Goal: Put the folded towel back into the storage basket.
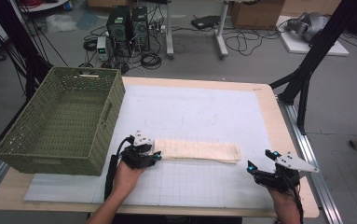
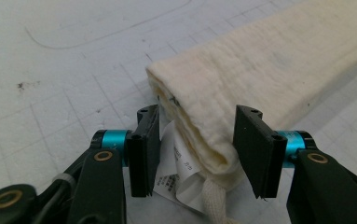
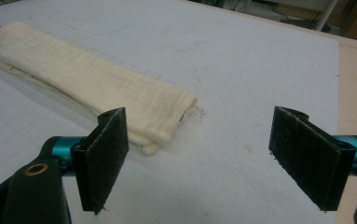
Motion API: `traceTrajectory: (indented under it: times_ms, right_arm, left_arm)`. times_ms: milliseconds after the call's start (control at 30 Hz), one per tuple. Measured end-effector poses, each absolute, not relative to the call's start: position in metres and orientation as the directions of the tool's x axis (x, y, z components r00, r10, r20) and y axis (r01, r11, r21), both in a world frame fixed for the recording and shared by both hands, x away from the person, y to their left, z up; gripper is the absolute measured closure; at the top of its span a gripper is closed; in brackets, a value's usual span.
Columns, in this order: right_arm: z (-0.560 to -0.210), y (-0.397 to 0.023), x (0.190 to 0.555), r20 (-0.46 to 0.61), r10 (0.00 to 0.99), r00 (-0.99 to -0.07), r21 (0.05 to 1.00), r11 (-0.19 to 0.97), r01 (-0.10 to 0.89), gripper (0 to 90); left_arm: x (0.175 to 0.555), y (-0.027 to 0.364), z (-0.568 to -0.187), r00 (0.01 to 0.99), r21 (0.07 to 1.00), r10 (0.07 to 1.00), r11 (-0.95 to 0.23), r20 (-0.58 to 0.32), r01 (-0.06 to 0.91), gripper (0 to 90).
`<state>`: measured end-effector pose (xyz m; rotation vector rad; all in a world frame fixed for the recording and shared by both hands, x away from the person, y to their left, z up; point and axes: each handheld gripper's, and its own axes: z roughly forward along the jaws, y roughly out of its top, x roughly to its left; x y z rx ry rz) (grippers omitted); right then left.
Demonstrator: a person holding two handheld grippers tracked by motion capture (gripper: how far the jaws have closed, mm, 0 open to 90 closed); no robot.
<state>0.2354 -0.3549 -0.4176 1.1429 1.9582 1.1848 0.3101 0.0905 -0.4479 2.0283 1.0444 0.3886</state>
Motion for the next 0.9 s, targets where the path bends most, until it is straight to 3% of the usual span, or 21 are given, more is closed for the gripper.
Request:
traceTrajectory:
  times_ms: [200,267,300,333,767,900]
  right_arm:
    - [-0.418,-0.355,0.236,-0.041,0.882,-0.469,0.896,0.24,0.373,18.6]
    - [-0.418,-0.354,0.236,-0.038,0.88,-0.474,0.896,0.241,0.374,18.6]
    - [-0.418,-0.353,0.236,-0.032,0.88,-0.474,0.895,0.237,0.379,18.6]
    - [-0.418,-0.353,0.236,-0.037,0.879,-0.475,0.894,0.242,0.377,18.6]
    - [-0.428,-0.339,0.25,-0.022,0.872,-0.489,0.862,0.265,0.433,18.9]
    - [-0.434,-0.336,0.257,0.0,0.869,-0.494,0.841,0.268,0.47,26.9]
  left_arm:
    - [0.309,0.089,-0.448,0.615,0.774,0.785,-0.343,-0.075,0.532,57.3]
    - [0.308,0.09,-0.449,0.638,0.775,0.763,-0.34,-0.105,0.534,66.9]
    - [0.307,0.089,-0.449,0.645,0.777,0.757,-0.341,-0.108,0.53,77.2]
    - [0.307,0.088,-0.449,0.65,0.778,0.754,-0.353,-0.092,0.52,79.1]
    - [0.306,0.092,-0.448,0.649,0.787,0.751,-0.325,-0.123,0.525,81.0]
    - [0.305,0.093,-0.447,0.653,0.796,0.745,-0.313,-0.133,0.518,80.7]
